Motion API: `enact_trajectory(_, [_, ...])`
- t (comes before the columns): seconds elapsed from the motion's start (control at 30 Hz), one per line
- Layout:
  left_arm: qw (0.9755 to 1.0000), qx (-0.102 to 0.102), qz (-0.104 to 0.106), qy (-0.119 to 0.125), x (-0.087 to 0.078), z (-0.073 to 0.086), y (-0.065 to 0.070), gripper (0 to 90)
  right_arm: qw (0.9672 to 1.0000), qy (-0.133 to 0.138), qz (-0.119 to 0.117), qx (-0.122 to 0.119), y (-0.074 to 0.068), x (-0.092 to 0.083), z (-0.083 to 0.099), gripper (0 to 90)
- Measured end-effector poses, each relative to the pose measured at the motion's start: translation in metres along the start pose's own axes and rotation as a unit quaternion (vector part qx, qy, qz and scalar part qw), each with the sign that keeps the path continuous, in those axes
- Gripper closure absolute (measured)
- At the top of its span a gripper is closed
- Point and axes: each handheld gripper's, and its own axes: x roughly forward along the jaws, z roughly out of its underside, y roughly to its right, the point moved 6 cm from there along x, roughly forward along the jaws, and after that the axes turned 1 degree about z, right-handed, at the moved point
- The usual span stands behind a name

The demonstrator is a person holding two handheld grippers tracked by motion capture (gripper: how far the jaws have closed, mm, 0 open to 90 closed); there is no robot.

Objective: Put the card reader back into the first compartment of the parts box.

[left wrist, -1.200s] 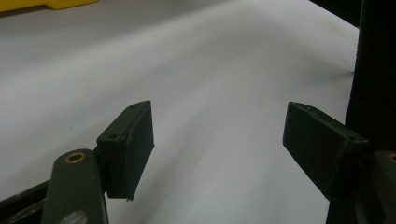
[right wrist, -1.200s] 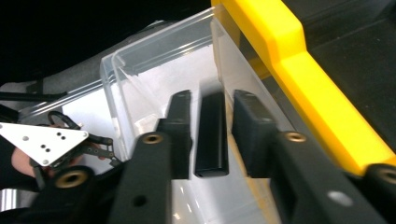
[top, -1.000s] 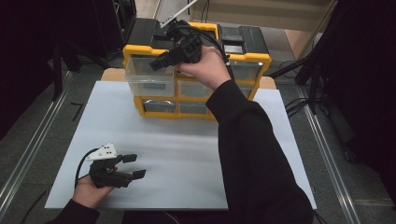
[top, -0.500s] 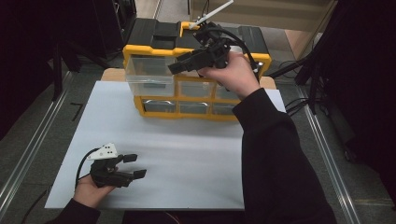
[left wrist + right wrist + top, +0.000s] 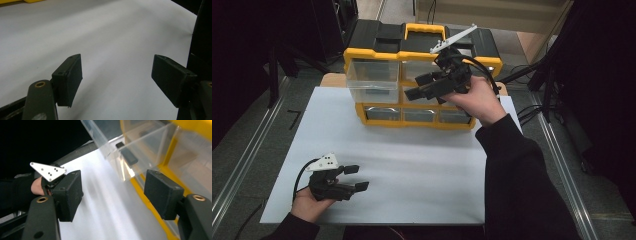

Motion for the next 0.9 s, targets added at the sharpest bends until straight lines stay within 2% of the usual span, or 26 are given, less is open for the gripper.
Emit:
enact_trajectory(0.23, [1.0000, 0.000, -0.001, 0.000, 0.000, 0.000, 0.000, 26.2, 0.9999, -0.010, 0.001, -0.010, -0.004, 0.013, 0.022, 27.6])
enact_trajectory(0.47, [1.0000, 0.002, -0.001, -0.003, 0.001, 0.000, 0.000, 26.2, 1.0000, -0.002, -0.001, -0.002, -0.002, 0.025, 0.044, 27.4])
enact_trajectory(0.73, [1.0000, 0.001, 0.000, -0.003, 0.002, 0.001, 0.000, 26.2, 0.9998, -0.013, -0.011, 0.012, -0.002, 0.045, 0.071, 27.3])
enact_trajectory(0.9, [1.0000, 0.002, 0.000, -0.004, 0.001, 0.001, 0.000, 26.2, 0.9997, -0.020, -0.012, 0.007, -0.001, 0.056, 0.084, 27.4])
